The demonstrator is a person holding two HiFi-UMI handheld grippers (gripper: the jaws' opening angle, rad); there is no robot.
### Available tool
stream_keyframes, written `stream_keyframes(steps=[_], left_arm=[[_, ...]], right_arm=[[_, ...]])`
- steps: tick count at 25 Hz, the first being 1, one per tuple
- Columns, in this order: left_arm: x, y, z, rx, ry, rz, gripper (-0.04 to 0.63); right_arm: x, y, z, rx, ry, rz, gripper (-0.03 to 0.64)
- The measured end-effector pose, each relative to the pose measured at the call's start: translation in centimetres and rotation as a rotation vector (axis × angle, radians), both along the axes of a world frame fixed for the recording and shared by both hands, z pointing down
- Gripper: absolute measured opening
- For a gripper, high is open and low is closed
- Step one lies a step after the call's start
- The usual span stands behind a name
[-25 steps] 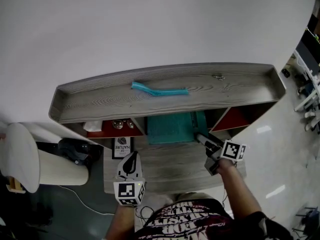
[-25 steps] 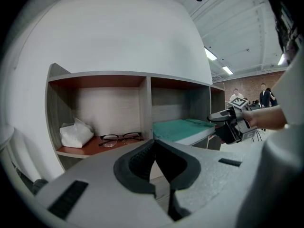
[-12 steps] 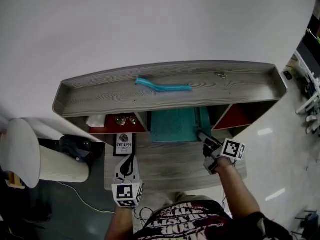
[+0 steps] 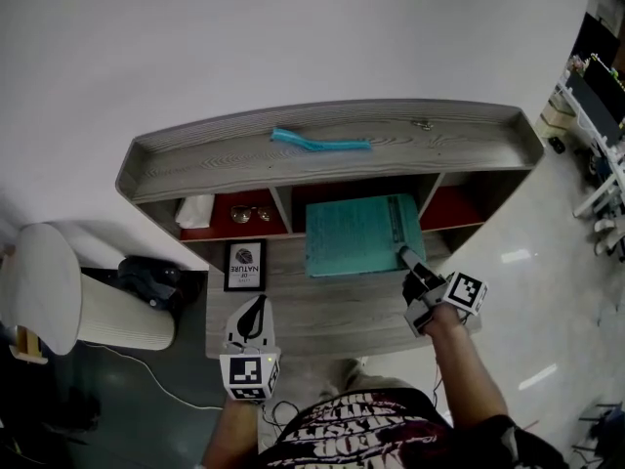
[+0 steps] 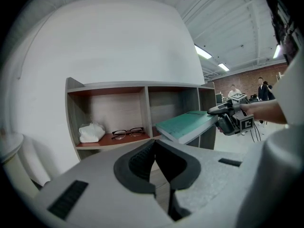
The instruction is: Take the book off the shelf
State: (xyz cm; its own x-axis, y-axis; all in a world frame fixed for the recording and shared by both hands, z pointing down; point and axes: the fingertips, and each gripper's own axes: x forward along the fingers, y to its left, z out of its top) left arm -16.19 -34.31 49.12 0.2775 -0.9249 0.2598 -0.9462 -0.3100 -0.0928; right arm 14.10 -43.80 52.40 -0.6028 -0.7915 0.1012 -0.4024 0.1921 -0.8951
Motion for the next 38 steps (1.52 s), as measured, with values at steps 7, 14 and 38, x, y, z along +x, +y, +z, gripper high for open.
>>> stream_keyframes(steps=[7, 14, 38], left_arm=[[-1.0, 4.2, 0.4, -0.019, -0.006, 0.004, 0.005], [-1.5, 5.9, 0.4, -0.02, -0.013, -0.008, 0.006], [0.4, 6.2, 0.8, -0.024, 0.006, 0.026, 0.006]], right_arm=[[-0.1, 3.5, 2.1, -0.105, -0.215, 0.074, 0.204], [-0.2, 5.5, 2.5, -0.114, -0.263, 0.069, 0.189], [0.5, 10.3, 16.4, -0.328, -0.104, 0.047, 0.176]])
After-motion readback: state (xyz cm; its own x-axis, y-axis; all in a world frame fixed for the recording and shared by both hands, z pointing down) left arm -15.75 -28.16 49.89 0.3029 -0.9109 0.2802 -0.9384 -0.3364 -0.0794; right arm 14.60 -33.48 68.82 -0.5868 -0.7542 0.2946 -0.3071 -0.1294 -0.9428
